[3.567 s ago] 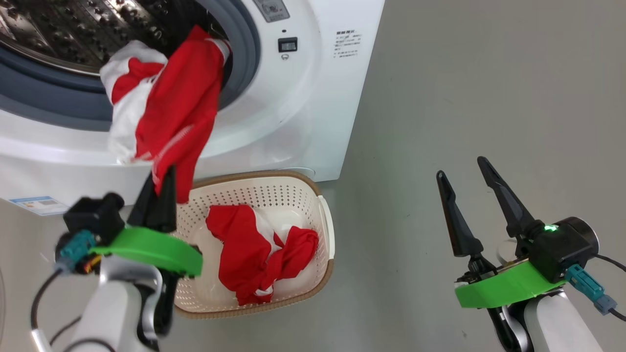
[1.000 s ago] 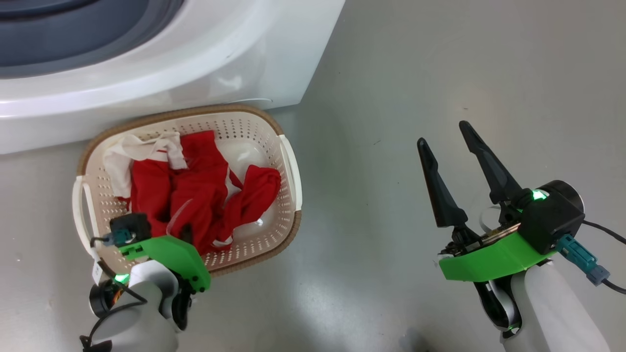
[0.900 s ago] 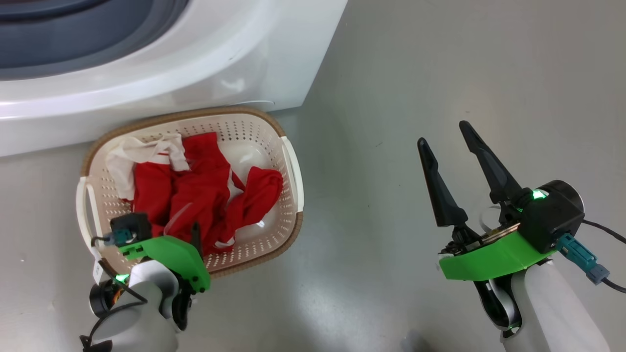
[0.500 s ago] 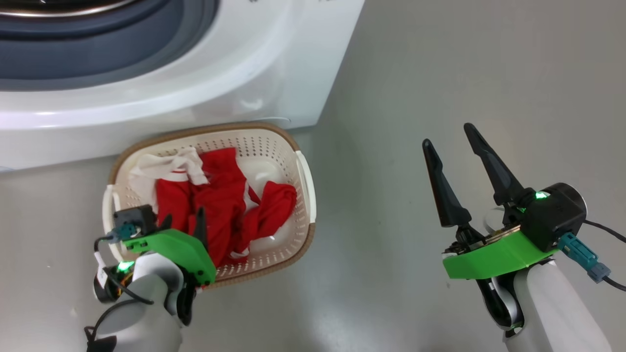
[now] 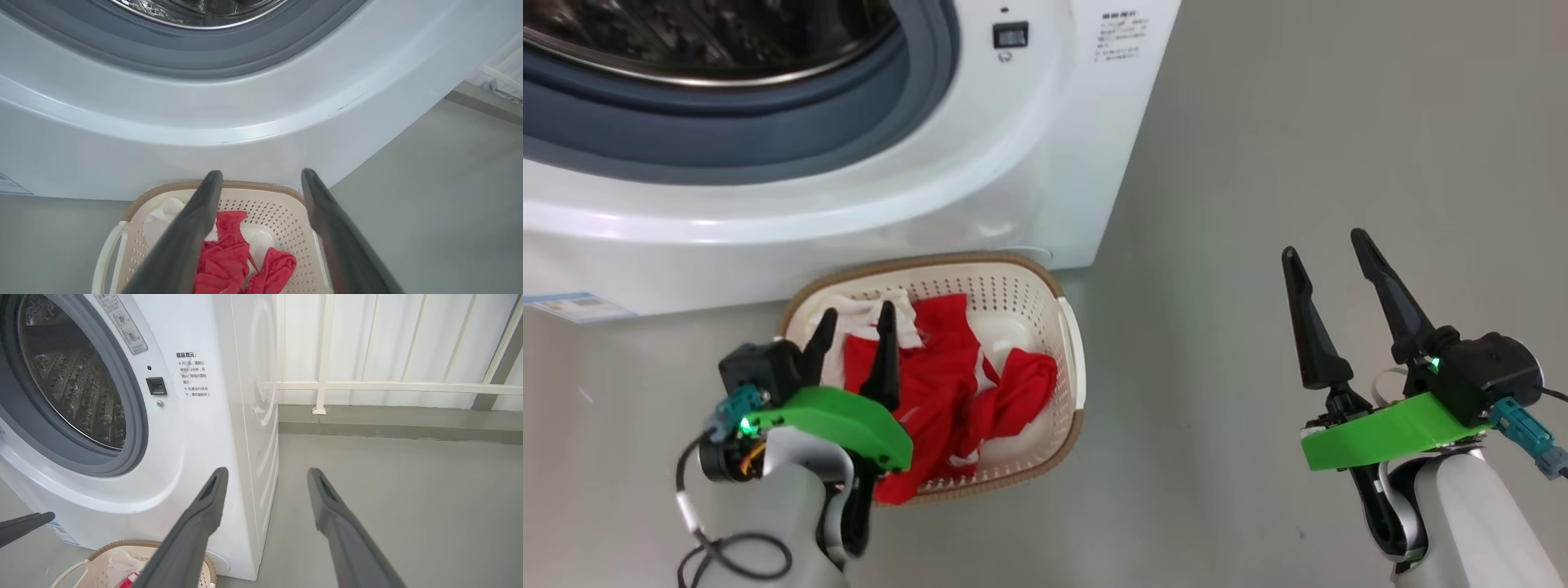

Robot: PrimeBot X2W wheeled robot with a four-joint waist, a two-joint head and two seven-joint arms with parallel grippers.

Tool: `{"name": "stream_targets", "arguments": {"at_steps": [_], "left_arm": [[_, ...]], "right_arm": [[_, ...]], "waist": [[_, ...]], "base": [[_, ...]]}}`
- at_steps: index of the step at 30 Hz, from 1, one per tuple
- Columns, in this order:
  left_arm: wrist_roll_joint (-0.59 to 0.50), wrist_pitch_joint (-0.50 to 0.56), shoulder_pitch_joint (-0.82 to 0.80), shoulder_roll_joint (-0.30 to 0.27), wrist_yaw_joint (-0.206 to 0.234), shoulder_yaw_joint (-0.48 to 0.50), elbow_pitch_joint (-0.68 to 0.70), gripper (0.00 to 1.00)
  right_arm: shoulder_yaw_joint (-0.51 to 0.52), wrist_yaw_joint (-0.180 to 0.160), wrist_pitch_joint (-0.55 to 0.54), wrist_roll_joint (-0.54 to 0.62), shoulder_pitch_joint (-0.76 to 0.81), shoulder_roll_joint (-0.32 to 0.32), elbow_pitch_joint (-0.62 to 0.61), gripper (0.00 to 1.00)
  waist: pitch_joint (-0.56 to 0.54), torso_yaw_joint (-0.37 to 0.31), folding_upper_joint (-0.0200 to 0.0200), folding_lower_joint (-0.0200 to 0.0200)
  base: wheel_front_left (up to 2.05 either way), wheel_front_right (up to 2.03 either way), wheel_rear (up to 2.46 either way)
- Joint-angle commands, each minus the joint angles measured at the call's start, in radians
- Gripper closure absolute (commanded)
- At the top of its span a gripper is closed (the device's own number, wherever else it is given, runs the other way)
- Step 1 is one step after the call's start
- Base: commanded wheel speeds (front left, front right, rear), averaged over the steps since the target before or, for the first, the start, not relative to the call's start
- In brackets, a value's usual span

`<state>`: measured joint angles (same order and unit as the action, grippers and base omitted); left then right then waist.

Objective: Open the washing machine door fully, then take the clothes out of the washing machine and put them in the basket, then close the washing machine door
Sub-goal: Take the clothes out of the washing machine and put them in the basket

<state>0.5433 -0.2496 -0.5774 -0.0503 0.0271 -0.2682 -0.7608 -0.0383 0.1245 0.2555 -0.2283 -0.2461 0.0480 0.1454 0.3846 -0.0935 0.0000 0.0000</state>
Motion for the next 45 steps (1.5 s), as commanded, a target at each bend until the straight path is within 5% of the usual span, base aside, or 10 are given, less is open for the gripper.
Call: {"name": "stream_targets", "arguments": {"at_steps": [1,8,17,45], "left_arm": [[-0.021,-0.012,0.035,-0.024,0.000,0.034,0.055,0.00],[-0.110,-0.012,0.176,-0.020,-0.029,0.115,0.341,0.00],[-0.241,-0.012,0.297,-0.012,0.011,0.192,0.538,0.00],[-0.306,-0.012,0.592,-0.009,0.007,0.287,0.683,0.00]], "right_arm": [[-0.013,0.006,0.006,0.013,0.014,0.002,-0.016,0.00],[0.001,0.006,0.006,0.059,0.028,0.002,0.017,0.00],[0.041,0.006,0.006,0.095,0.054,0.002,0.022,0.00],[0.093,0.006,0.006,0.127,0.266,0.002,-0.063,0.00]], "waist": [[-0.037,0.019,0.0000,0.0000],[-0.109,0.019,0.0000,0.0000],[-0.196,0.025,0.0000,0.0000],[-0.401,0.039,0.0000,0.0000]], "base": [[0.00,0.00,0.00],[0.00,0.00,0.00],[0.00,0.00,0.00],[0.00,0.00,0.00]]}}
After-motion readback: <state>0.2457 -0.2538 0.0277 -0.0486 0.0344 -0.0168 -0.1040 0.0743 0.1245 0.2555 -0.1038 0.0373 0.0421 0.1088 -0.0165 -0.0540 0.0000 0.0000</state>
